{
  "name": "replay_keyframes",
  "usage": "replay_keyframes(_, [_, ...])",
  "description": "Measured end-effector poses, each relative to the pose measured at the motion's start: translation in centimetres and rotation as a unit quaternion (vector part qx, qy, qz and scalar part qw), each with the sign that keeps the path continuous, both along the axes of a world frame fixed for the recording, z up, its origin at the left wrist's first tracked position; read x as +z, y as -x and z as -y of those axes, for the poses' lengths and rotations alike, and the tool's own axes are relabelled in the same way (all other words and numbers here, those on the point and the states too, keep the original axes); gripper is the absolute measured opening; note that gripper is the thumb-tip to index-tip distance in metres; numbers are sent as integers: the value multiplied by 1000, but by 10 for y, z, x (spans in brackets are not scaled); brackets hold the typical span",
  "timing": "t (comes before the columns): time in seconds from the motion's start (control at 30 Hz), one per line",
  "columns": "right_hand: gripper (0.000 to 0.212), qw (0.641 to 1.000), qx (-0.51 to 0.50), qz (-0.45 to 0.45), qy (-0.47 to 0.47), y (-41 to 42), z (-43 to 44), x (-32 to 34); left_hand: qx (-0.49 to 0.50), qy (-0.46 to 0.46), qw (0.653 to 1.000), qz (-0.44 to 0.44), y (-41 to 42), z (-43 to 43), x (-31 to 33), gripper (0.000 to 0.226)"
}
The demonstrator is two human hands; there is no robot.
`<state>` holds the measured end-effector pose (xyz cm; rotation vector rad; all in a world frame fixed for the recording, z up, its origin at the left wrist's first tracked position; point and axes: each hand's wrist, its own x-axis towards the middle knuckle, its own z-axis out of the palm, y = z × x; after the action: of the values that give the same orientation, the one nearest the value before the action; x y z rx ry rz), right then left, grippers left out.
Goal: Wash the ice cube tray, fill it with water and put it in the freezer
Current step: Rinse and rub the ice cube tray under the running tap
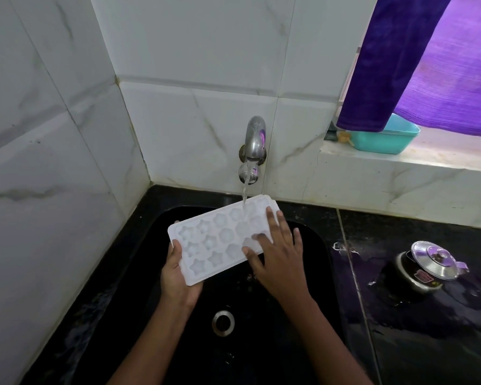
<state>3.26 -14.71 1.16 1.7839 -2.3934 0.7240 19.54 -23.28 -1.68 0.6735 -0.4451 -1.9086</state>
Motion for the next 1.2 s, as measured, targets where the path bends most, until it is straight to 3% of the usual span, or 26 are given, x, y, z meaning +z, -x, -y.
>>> replay_keyframes(0.1, [32, 997, -21, 18, 69, 4, 1, 8, -25, -15, 1000, -9, 6, -4, 0, 61])
replay_keyframes(0.23, [45, 999, 51, 6, -17, 5, 16, 18, -58, -34, 998, -12, 18, -9, 2, 63])
replay_keyframes(0.33, [39, 997, 42, -15, -57, 6, 32, 22, -84, -44, 995, -24, 26, -13, 7, 64])
replay_keyframes(0.5, [48, 996, 56, -53, -47, -2, 40, 16, -63, -32, 997, -25, 26, -6, 12, 65])
replay_keyframes(0.67, [45, 998, 31, -29, -36, 4, 43, 20, -75, -30, 996, -28, 26, -10, 9, 60])
replay_keyframes(0.8, [50, 995, 80, -31, -52, 1, 42, 15, -54, -28, 998, -33, 23, -8, 7, 60])
replay_keyframes(0.9, [47, 999, 35, -11, -18, 6, 42, 19, -76, -26, 996, -34, 24, -11, 7, 60])
replay_keyframes(1.03, [57, 995, 73, -30, -54, -5, 44, 14, -61, -29, 997, -46, 24, -8, 10, 59])
replay_keyframes(1.2, [44, 999, 23, -16, -23, 0, 43, 20, -83, -27, 996, -36, 23, -8, 11, 63])
